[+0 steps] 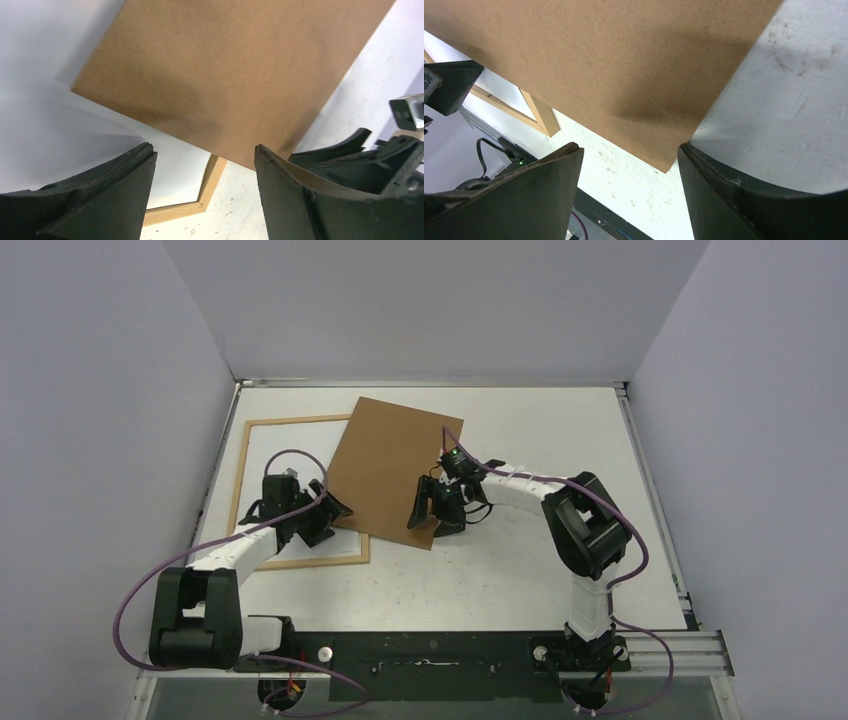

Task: Put the photo into the frame
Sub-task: Move the photo frame item to the center of the board, then pick up the photo frame item at the center of the board.

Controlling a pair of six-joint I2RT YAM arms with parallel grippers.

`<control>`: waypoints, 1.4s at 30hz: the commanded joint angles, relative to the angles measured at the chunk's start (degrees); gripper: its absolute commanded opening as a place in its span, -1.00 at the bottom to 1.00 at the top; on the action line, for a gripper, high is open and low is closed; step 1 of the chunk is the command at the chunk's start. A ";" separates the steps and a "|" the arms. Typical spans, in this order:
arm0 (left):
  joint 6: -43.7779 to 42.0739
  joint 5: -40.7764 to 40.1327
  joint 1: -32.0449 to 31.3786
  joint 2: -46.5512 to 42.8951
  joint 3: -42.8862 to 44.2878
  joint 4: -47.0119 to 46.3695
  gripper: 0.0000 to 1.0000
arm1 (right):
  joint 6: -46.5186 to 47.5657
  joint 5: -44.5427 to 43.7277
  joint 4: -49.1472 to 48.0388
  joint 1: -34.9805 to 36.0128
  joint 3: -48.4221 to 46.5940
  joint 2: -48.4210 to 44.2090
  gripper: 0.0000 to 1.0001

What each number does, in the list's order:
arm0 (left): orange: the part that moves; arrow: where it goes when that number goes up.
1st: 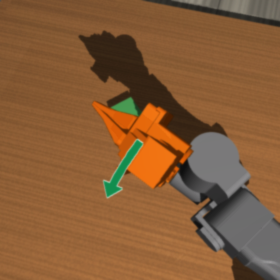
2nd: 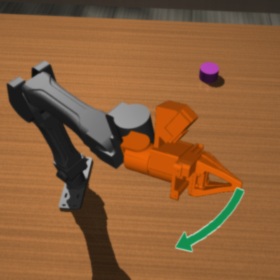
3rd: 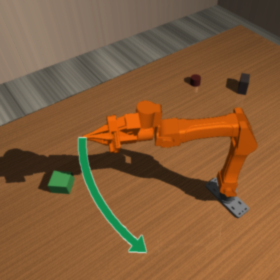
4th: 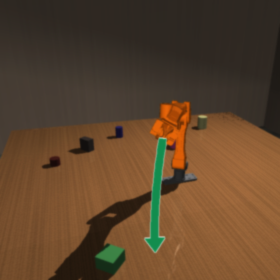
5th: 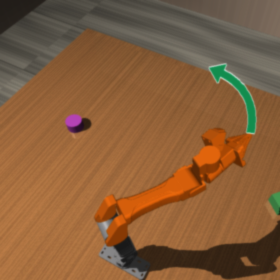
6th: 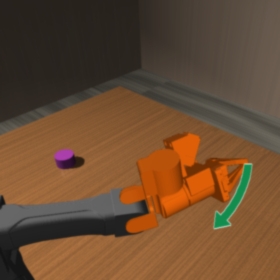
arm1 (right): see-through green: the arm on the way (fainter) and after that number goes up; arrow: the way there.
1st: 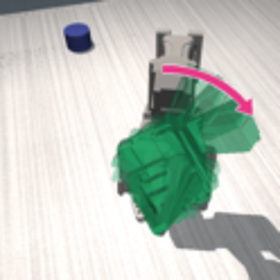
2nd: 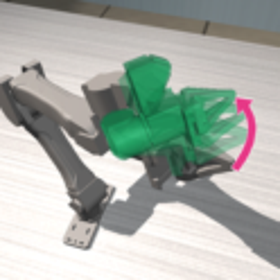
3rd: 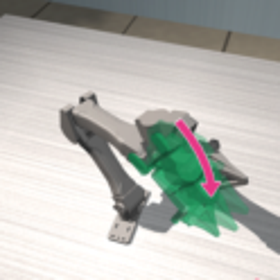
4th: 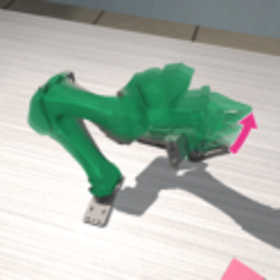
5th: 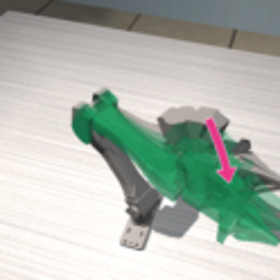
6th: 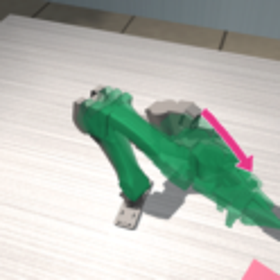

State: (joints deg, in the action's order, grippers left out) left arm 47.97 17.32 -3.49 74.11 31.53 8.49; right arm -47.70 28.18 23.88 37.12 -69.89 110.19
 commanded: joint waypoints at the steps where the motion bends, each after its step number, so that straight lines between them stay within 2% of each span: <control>1: 4.11 3.74 0.77 -0.13 -0.93 -7.41 0.40 | 2.04 -7.27 -2.33 -0.25 3.32 4.88 0.44; 5: 3.47 2.19 3.09 -2.10 -0.43 -4.15 0.40 | 2.47 -7.75 -1.61 -0.81 3.54 4.20 0.43; 9: -4.13 -1.14 9.24 -4.91 4.39 7.61 0.43 | 3.36 -10.00 0.33 -2.20 3.70 2.31 0.47; 11: -8.79 -0.86 11.74 -5.41 7.37 11.09 0.52 | 3.46 -10.43 0.46 -3.01 4.27 0.77 0.49; 14: -12.86 2.88 14.47 -1.93 10.54 11.44 0.59 | 3.32 -11.30 -0.32 -3.96 4.89 -0.40 0.50; 18: -15.02 8.54 15.73 7.39 15.68 9.37 0.59 | 3.67 -11.69 -0.58 -4.67 4.70 0.61 0.51; 23: -20.43 10.60 16.34 16.89 23.57 13.06 0.55 | 4.94 -11.28 -0.42 -5.35 4.08 2.61 0.50; 29: -22.07 16.66 17.19 23.48 27.24 13.32 0.44 | 5.42 -9.72 -0.84 -5.92 3.20 3.87 0.49; 34: -22.16 22.03 17.28 28.24 30.19 15.64 0.23 | 5.76 -9.12 -0.69 -6.43 2.61 4.59 0.49; 42: -22.72 25.16 17.11 30.64 30.42 15.76 0.22 | 5.21 -7.57 -1.04 -6.63 2.05 5.35 0.48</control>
State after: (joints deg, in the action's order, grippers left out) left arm 27.11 38.57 13.50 104.07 59.59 23.46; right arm -45.71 28.45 20.64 31.16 -69.65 110.37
